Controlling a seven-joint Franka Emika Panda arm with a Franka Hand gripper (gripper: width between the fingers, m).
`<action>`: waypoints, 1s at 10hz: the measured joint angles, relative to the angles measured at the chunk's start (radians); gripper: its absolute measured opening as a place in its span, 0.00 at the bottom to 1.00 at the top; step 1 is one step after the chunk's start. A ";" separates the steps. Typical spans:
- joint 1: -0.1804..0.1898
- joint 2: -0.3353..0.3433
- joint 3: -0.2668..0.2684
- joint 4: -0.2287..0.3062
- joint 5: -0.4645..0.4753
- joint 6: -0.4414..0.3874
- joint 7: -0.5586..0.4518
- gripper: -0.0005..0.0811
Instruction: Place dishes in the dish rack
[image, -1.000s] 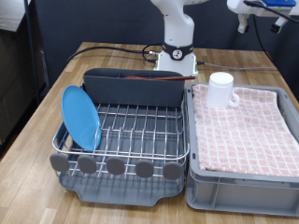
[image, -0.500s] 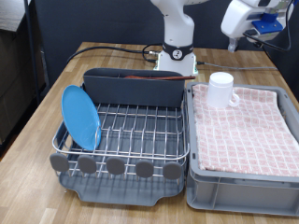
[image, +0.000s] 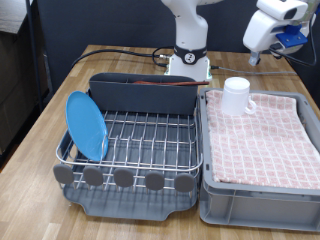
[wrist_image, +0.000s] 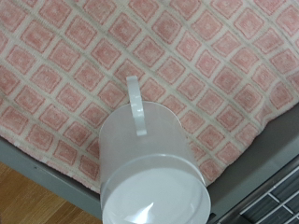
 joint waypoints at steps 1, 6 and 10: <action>0.001 0.032 0.009 0.010 0.000 0.002 0.002 0.99; 0.001 0.151 0.022 0.023 0.000 0.027 0.016 0.99; 0.000 0.201 0.021 -0.001 -0.004 0.087 0.016 0.99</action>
